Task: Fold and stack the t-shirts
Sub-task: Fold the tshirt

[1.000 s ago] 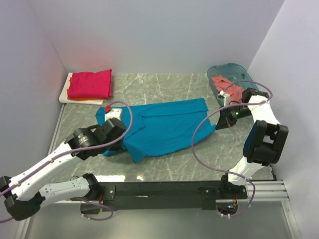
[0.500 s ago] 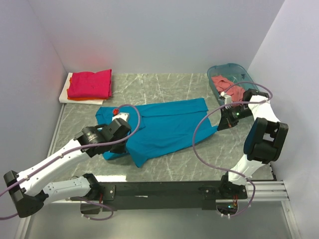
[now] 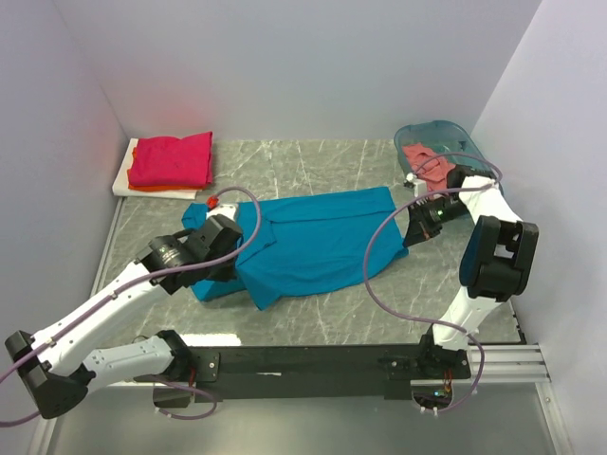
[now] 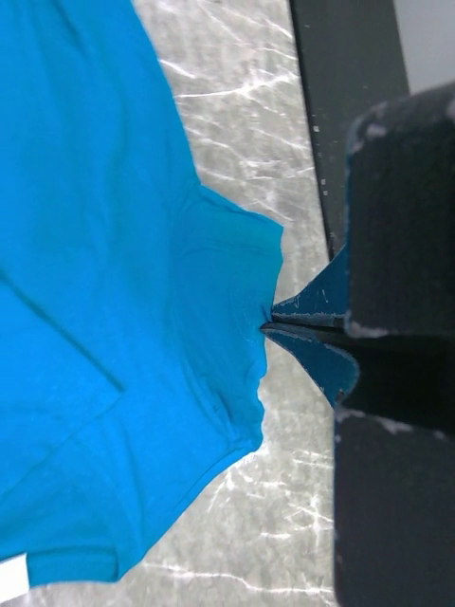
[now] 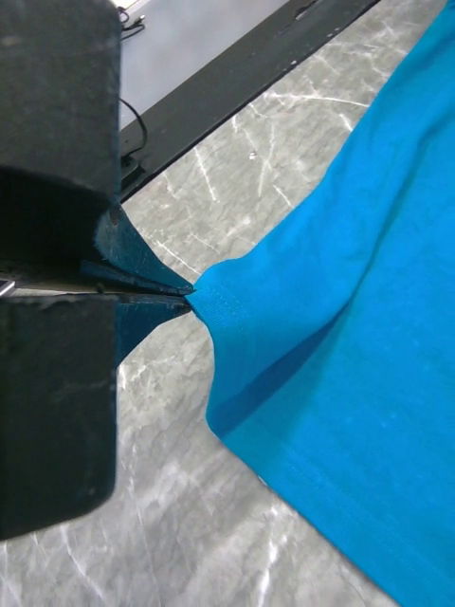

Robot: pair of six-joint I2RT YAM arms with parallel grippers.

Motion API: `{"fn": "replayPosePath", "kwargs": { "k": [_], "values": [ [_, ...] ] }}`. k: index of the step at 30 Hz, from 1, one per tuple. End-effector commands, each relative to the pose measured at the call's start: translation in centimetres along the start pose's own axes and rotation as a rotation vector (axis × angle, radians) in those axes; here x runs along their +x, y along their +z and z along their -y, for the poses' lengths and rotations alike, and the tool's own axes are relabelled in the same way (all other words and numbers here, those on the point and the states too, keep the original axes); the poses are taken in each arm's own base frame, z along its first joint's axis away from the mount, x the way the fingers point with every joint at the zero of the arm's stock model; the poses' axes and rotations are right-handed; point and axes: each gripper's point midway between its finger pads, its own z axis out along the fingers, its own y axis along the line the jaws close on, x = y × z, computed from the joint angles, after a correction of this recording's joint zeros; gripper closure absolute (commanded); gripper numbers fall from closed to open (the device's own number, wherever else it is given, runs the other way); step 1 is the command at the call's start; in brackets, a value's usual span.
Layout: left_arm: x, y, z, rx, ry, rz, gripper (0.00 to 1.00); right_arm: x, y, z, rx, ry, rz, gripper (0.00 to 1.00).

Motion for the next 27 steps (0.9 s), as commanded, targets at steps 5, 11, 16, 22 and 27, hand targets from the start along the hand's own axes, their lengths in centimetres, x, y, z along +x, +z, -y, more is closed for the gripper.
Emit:
{"fn": "replayPosePath", "kwargs": {
  "k": [5, 11, 16, 22, 27],
  "values": [
    [-5.3, 0.3, -0.6, -0.009, -0.022, 0.134, 0.99, -3.4, 0.0, 0.6, 0.02, -0.022, 0.051, 1.0],
    [-8.0, 1.4, -2.2, -0.029, -0.053, 0.177, 0.99, -4.6, 0.1, 1.3, 0.025, -0.011, 0.06, 1.0],
    [-10.2, 1.7, -3.8, -0.035, -0.089, 0.225, 1.0, -5.0, 0.4, 1.8, 0.027, 0.0, 0.054, 1.0],
    [-12.4, 2.8, -5.0, -0.04, -0.112, 0.246, 1.0, -5.5, 0.7, 2.1, 0.029, 0.005, 0.055, 1.0],
    [-13.7, 3.7, -6.1, -0.041, -0.137, 0.262, 1.0, -5.3, 0.9, 2.5, 0.043, 0.007, 0.045, 1.0]
  ]
}}
